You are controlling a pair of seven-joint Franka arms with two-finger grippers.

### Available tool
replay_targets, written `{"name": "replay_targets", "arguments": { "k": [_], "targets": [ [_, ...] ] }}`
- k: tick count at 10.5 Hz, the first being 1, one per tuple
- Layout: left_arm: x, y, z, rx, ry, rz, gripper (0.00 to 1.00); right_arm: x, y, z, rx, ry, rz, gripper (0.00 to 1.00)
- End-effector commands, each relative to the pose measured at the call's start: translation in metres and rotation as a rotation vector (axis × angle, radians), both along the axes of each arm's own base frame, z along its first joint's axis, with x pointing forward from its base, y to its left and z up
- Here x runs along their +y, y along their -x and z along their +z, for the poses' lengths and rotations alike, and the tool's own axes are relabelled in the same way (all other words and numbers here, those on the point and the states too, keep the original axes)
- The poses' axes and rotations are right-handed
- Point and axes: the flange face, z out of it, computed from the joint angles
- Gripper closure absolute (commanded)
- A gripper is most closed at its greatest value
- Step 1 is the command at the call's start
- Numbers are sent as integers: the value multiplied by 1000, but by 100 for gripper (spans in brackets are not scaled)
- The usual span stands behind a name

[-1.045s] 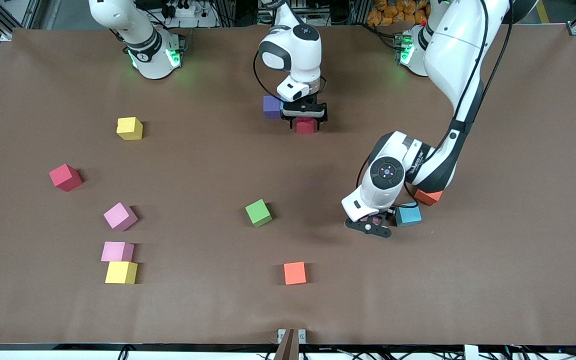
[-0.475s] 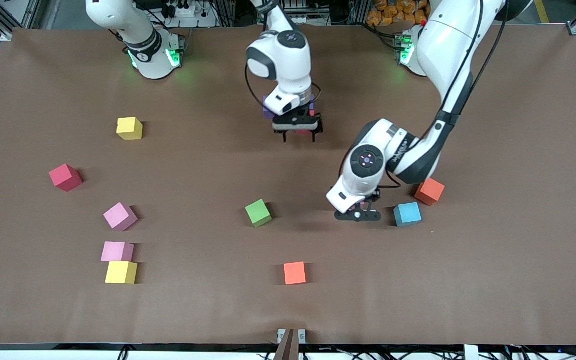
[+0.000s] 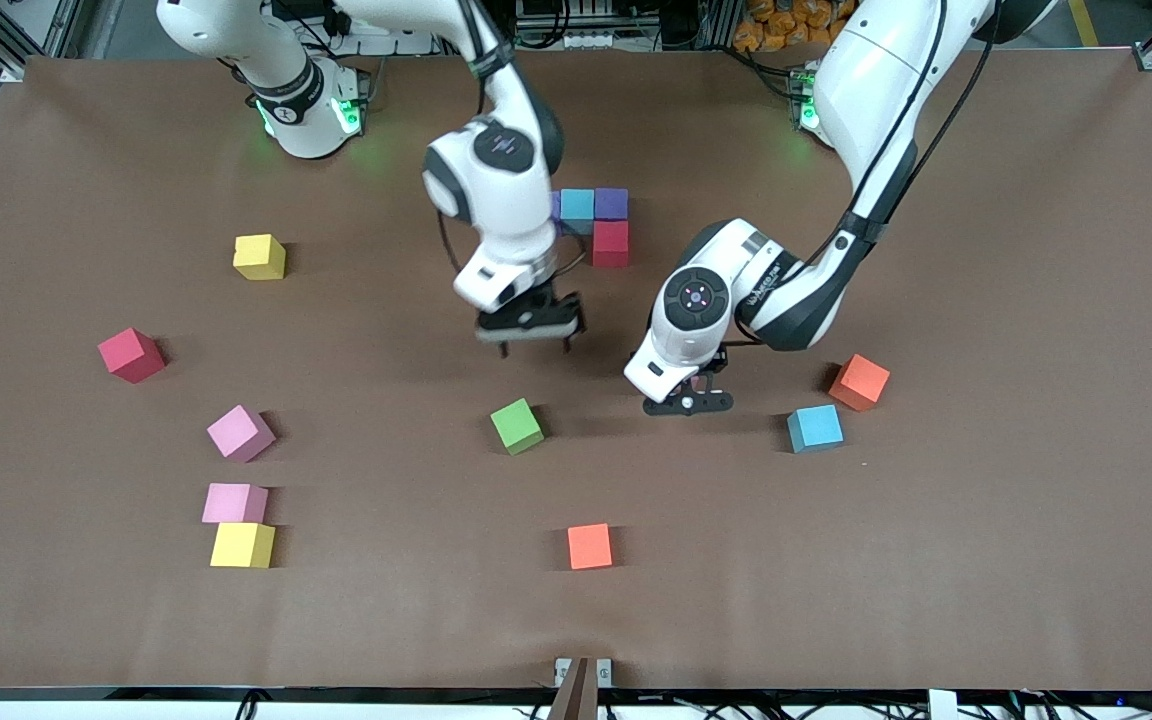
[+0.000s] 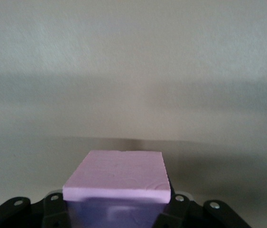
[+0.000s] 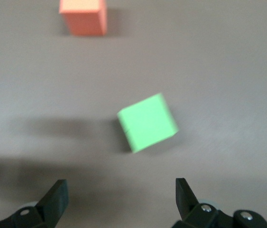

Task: Form number 2 with 11 blocks
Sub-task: 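Carry the pink cube to the row while the right gripper reaches pink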

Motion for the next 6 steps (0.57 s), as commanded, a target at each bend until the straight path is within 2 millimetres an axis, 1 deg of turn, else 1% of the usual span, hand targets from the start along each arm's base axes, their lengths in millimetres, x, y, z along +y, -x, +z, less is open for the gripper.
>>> {"name": "replay_targets", "arguments": {
  "k": [1,2,3,4,5,6],
  "targets": [
    [-8,31,6,-1,0,43,59,-60,-53,17,13,38,31,0],
    [-14,40,3,9,0,51,59,-96,-76,18,14,58,51,0],
    [-18,49,-1,7,11,40,60,-126,-94,22,16,70,89,0],
    [-18,56,-1,-19,43,34,60,-154,-108,23,20,82,138,0],
    [-18,65,-3,-47,74,50,60,-185,-119,21,49,97,186,0],
    [-23,74,-1,-54,81,53,60,-213,-128,21,75,104,245,0]
  ]
}}
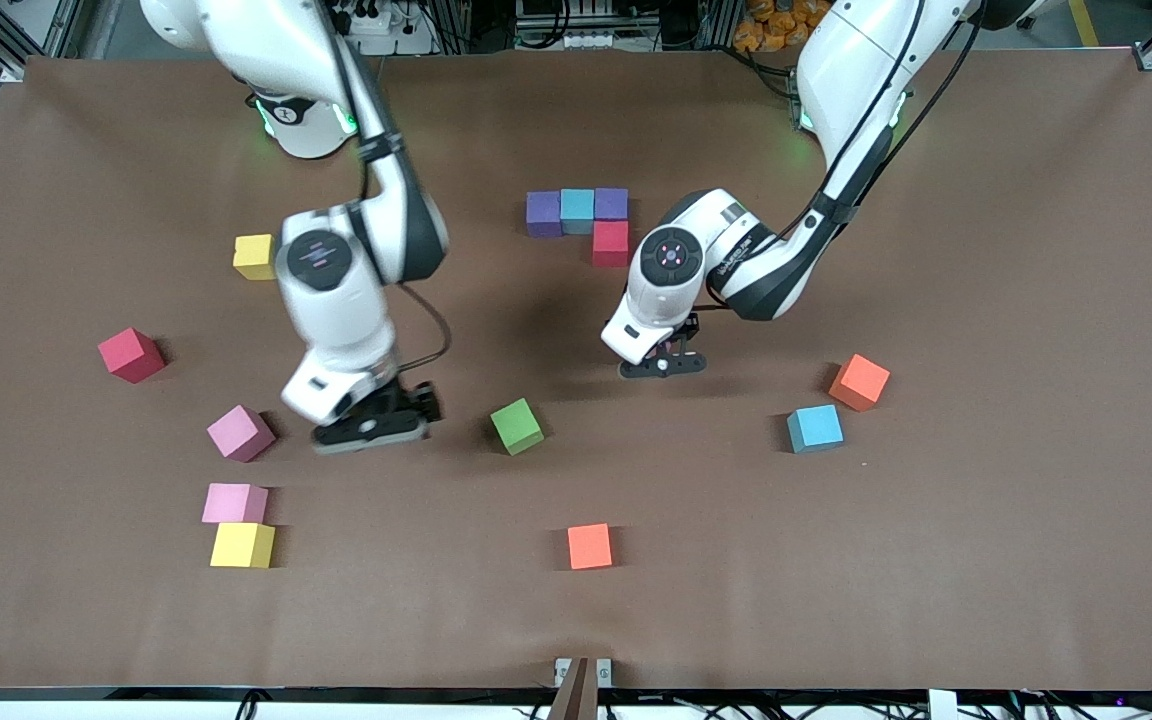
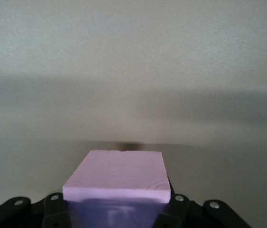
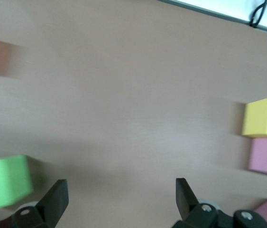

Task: Form number 2 with 11 blocks
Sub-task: 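Carry the pink cube to the row while the right gripper reaches pink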

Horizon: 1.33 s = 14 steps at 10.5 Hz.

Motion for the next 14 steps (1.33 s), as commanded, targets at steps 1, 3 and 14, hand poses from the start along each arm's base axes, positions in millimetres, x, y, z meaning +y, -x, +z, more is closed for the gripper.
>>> {"name": "replay_targets", "arguments": {
  "k": [1,3,14],
  "targets": [
    [-1,29,14,-29,10,4,60,-49,-14,5,75,-13,142,0],
    [-4,44,31,-46,9,-13,60,-103,-20,7,126,-9,296,0],
    [-30,80,12,-40,-29,-60,58,-282,2,-80,289,-133,498,0]
  ]
}}
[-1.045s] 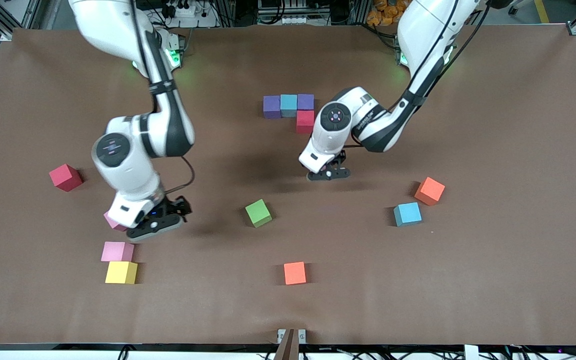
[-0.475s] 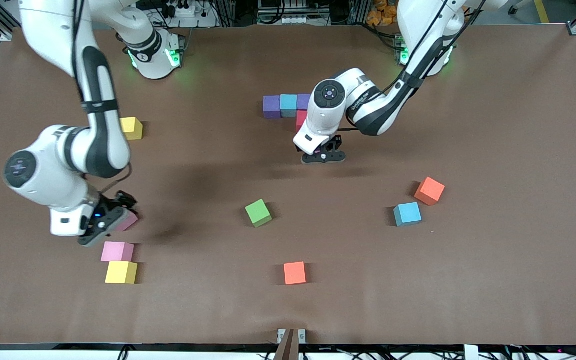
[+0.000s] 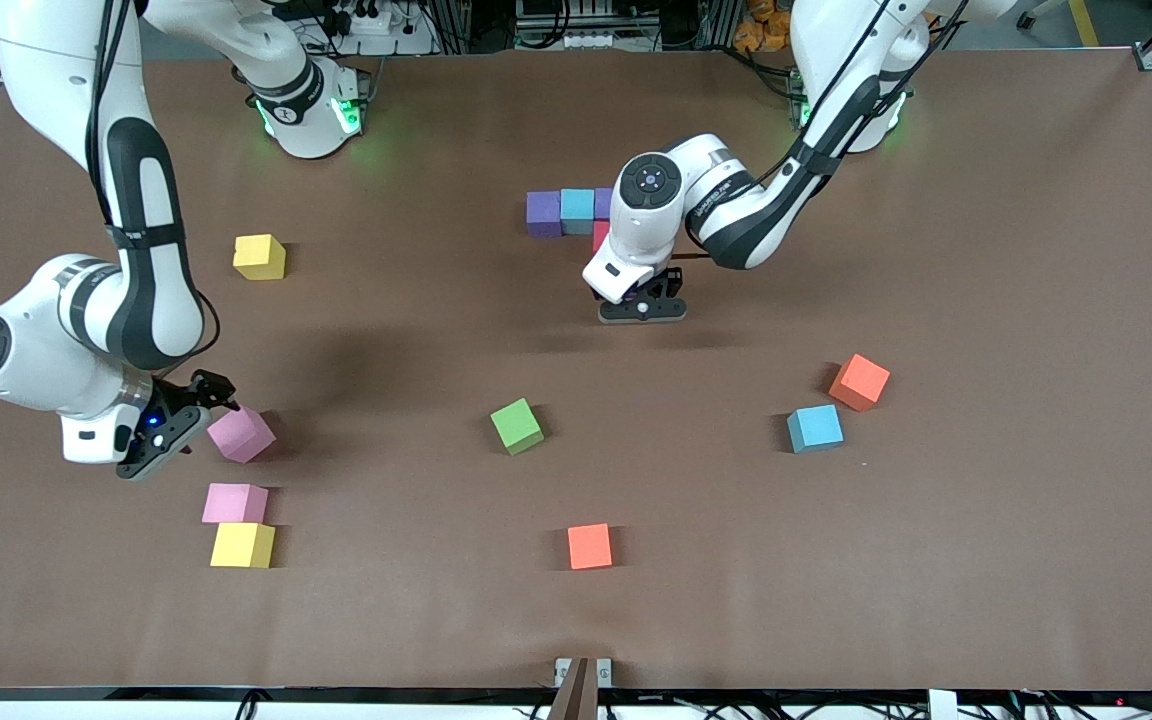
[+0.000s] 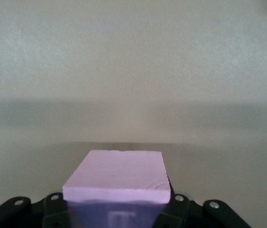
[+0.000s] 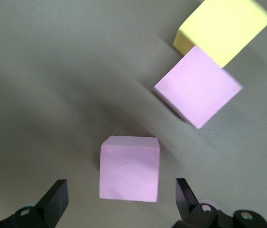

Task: Form number 2 with 11 blocks
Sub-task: 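Grasp the pink cube with the right gripper while the left gripper lowers pink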

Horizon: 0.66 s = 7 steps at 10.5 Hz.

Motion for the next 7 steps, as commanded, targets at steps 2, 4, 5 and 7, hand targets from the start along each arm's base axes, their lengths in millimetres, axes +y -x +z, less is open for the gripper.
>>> {"name": "replay_targets", "arguments": {
  "k": [2,4,5,7],
  "targets": [
    [-13,12,-9,-5,-10,18,58,1,2,-27,30,-34,11,0],
    [-17,15,-13,0,-11,22,58,0,2,-34,31,-37,9,0],
    [-17,15,-14,1,-12,20,58,-1,1,-40,35,-32,9,0],
    [-16,17,-15,9,-25,19,58,-3,-2,-51,25,-31,12,0]
  ]
}}
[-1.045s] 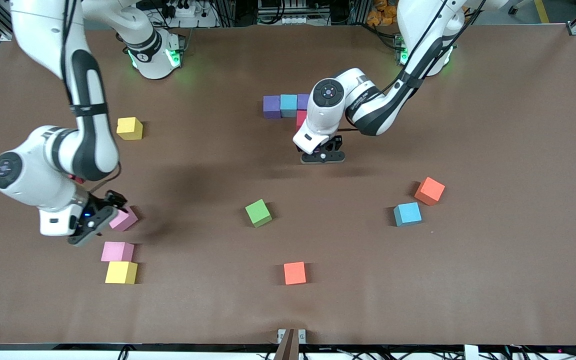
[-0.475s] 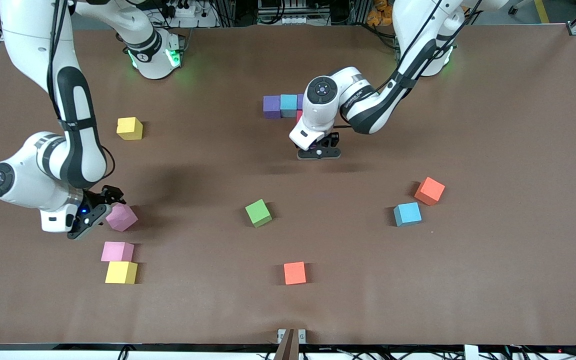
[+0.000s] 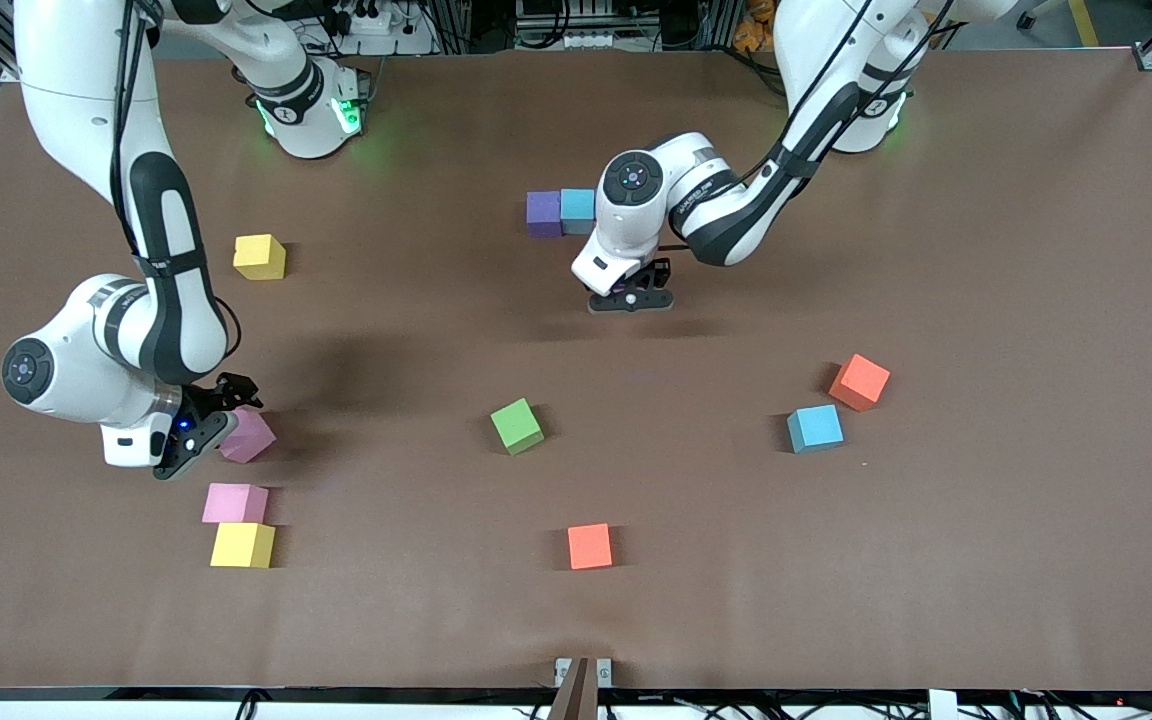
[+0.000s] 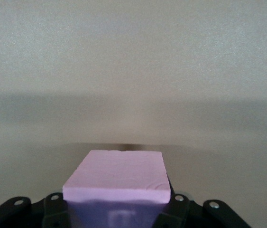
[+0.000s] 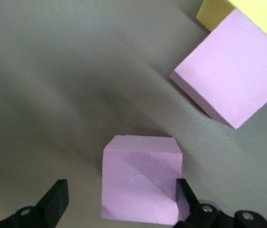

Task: Form number 2 with 11 blocks
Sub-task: 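Grasp the pink cube with the right gripper while the left gripper lowers pink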

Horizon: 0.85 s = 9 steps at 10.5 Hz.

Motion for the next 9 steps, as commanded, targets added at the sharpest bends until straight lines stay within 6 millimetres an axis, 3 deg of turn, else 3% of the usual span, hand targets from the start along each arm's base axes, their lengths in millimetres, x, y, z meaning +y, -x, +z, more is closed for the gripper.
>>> {"name": "replay_targets", "arguments": {
  "k": [1,5,9],
  "targets": [
    [-4,0,-3,-13,-14,0,58,-9,-6,-18,-25,-36,14,0],
    [-13,4,-5,-10,-10,-13,58,-15,-5,-32,-40,-42,14,0],
    [-17,11,-13,2,-17,-21,57,-10,-20,-13,-75,-41,30,0]
  ]
}}
